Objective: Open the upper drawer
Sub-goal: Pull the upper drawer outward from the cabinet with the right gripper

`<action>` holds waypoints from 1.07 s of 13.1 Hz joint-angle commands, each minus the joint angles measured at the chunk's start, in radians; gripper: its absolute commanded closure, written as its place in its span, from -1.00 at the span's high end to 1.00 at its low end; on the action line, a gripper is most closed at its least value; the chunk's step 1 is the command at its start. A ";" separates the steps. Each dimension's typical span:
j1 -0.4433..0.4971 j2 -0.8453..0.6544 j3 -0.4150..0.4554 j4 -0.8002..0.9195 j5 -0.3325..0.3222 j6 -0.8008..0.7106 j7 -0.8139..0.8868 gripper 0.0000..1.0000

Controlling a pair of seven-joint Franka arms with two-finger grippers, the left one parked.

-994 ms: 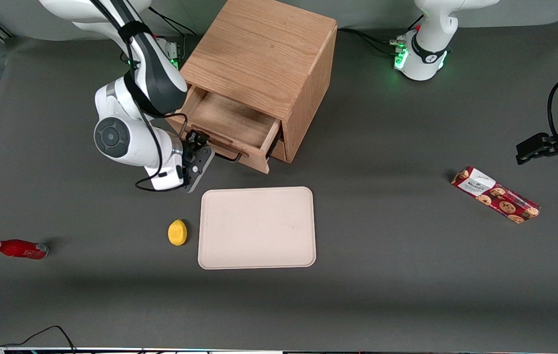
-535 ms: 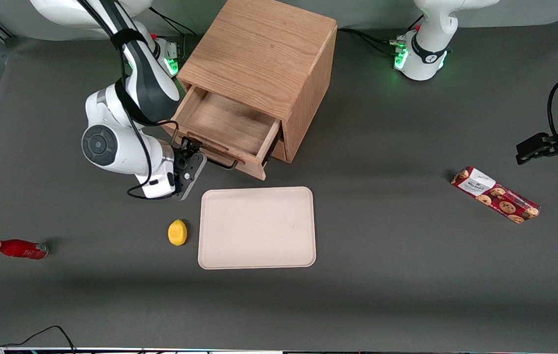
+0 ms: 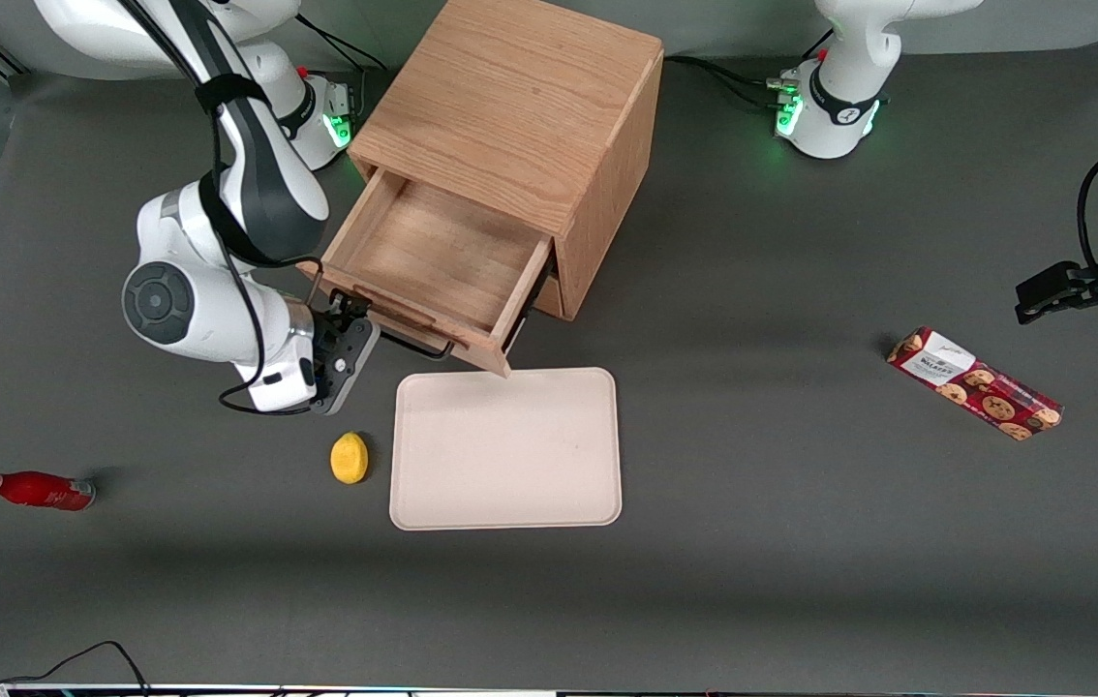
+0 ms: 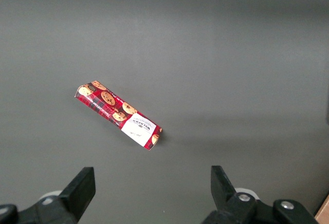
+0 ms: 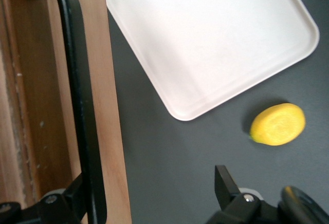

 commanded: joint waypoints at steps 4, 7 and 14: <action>-0.038 0.055 0.002 0.095 -0.024 -0.004 -0.067 1.00; -0.039 0.057 0.002 0.098 -0.024 -0.004 -0.068 1.00; -0.053 0.064 0.003 0.126 -0.056 -0.002 -0.071 1.00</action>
